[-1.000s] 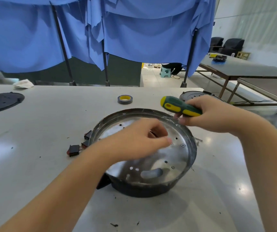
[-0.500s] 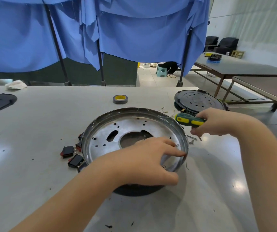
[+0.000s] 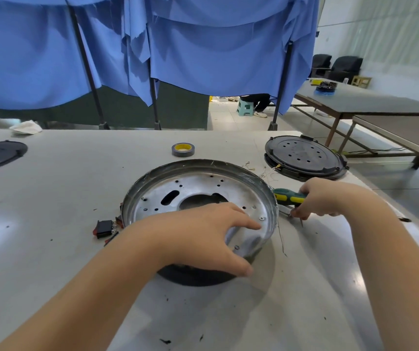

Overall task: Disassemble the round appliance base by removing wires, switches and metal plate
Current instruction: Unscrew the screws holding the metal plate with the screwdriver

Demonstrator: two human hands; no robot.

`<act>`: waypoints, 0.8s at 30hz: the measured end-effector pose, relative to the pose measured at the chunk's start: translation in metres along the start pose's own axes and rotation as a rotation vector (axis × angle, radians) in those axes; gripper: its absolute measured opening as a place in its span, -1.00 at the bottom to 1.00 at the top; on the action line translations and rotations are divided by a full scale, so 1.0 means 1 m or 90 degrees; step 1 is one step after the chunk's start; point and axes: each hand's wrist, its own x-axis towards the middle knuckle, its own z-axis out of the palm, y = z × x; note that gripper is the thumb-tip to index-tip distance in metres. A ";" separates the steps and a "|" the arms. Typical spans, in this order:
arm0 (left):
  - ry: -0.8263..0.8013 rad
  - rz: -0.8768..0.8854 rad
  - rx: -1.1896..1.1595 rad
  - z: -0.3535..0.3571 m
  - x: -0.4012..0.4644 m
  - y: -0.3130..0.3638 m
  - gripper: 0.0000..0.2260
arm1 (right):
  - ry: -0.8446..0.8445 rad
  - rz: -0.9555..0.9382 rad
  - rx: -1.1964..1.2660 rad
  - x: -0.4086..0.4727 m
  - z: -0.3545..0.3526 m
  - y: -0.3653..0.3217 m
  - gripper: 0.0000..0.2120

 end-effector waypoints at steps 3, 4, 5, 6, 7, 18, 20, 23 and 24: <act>-0.024 -0.037 0.036 -0.005 -0.008 -0.001 -0.29 | -0.005 0.003 0.003 0.000 0.002 0.000 -0.74; -0.033 -0.045 0.054 -0.007 -0.010 -0.001 -0.26 | -0.006 0.003 0.002 0.000 0.003 0.000 -0.72; -0.043 -0.052 0.073 -0.009 -0.013 -0.001 -0.23 | -0.007 0.001 0.002 0.000 0.003 0.001 -0.70; -0.052 -0.058 0.090 -0.011 -0.015 -0.001 -0.21 | -0.005 -0.002 0.003 0.000 0.003 0.001 -0.70; -0.061 -0.067 0.108 -0.013 -0.018 -0.001 -0.19 | 0.000 -0.007 0.007 0.001 0.003 0.001 -0.70; -0.109 -0.188 0.197 -0.011 -0.019 -0.002 -0.16 | 0.087 -0.199 0.131 -0.020 -0.012 -0.026 -0.74; -0.104 -0.187 0.186 -0.013 -0.019 -0.003 -0.18 | 0.086 -0.219 0.113 -0.026 -0.013 -0.031 -0.76; -0.087 -0.182 0.157 -0.015 -0.018 -0.006 -0.19 | 0.080 -0.232 0.082 -0.031 -0.014 -0.035 -0.77; -0.080 -0.180 0.147 -0.016 -0.018 -0.007 -0.20 | 0.083 -0.237 0.080 -0.033 -0.015 -0.036 -0.75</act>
